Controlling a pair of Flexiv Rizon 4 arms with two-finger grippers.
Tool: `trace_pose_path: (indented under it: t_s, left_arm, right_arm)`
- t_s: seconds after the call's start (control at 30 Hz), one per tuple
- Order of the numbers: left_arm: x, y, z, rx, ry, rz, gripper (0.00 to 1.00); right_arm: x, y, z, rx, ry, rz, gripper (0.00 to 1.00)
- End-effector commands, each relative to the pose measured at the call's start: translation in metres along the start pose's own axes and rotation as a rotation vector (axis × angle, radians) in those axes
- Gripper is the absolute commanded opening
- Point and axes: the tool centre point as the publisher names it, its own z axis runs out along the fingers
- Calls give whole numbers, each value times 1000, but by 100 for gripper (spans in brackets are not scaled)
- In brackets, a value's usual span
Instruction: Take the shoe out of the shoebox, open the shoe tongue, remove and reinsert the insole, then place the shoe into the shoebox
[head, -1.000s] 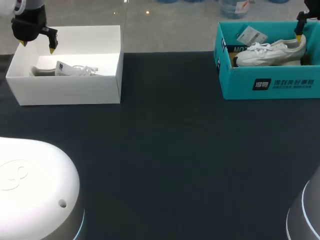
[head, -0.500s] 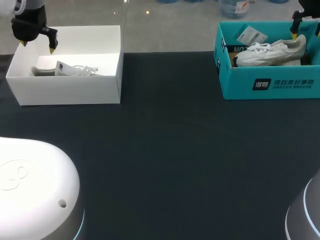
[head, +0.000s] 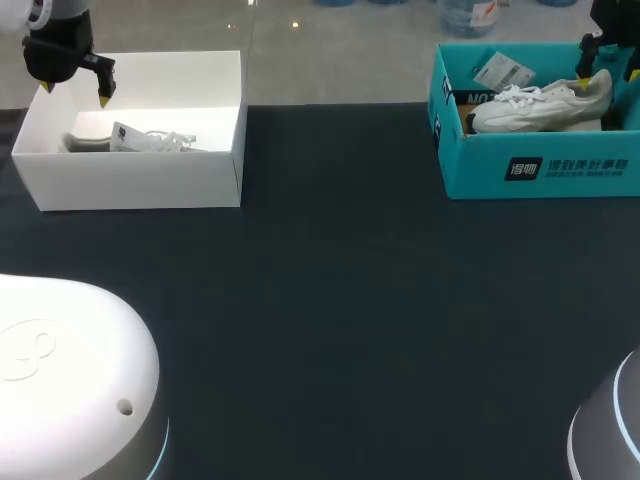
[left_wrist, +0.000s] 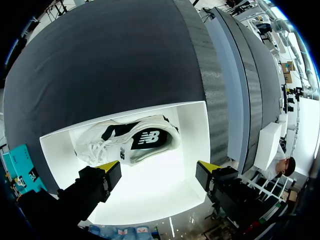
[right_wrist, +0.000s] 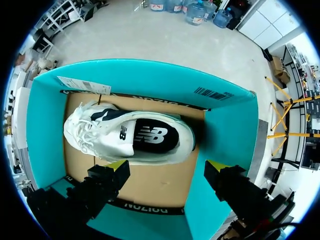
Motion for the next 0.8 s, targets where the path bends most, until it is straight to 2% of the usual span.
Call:
trace_pose_path:
  t_s: [0.03, 0.43, 0.8]
  left_arm:
    - [0, -1, -1, -2, 1, 1, 100]
    - [0, -1, -1, -2, 1, 1, 100]
    - [0, -1, -1, -2, 1, 1, 100]
  right_arm:
    - [-8, 14, 8, 22, 11, -4, 100]
    - [-19, 28, 14, 31, 16, -6, 100]
    - [-21, 38, 21, 57, 33, -29, 100]
